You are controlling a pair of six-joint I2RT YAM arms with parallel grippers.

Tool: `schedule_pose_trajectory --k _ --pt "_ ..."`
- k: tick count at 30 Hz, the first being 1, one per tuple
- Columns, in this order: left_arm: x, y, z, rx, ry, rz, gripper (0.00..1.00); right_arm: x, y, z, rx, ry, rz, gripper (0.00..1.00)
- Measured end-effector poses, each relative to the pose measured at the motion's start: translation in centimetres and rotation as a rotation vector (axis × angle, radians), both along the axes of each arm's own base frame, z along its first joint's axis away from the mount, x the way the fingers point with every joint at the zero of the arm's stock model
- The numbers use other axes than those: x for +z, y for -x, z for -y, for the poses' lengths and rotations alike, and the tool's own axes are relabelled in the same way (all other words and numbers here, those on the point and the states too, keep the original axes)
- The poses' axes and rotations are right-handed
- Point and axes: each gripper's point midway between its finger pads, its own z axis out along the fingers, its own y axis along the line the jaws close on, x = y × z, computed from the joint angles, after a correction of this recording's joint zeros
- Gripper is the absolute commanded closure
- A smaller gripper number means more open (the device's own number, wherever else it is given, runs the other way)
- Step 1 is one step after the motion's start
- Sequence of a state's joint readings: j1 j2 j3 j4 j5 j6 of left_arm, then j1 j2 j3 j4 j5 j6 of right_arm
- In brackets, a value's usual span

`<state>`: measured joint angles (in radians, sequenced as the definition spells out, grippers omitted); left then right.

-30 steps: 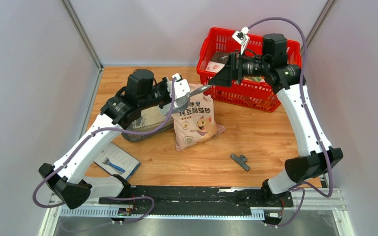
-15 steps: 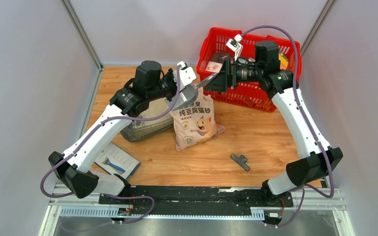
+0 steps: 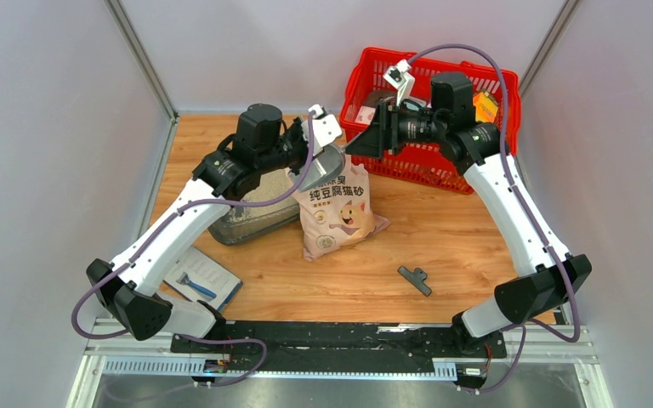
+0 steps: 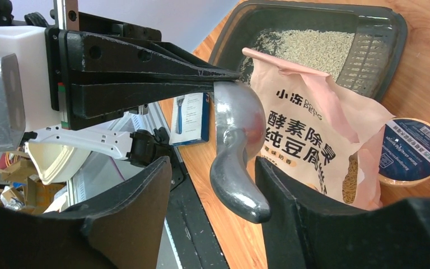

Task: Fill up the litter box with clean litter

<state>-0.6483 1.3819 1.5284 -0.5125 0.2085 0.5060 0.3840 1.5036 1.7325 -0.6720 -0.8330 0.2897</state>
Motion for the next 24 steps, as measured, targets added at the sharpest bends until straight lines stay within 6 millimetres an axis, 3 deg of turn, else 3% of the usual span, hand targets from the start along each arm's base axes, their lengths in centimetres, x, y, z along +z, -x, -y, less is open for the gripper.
schedule_pose_trajectory --k 24 --pt "-0.01 0.4 0.43 -0.02 0.017 -0.018 1.0 -0.44 -0.68 -0.28 -0.038 0.037 0.044 0.64"
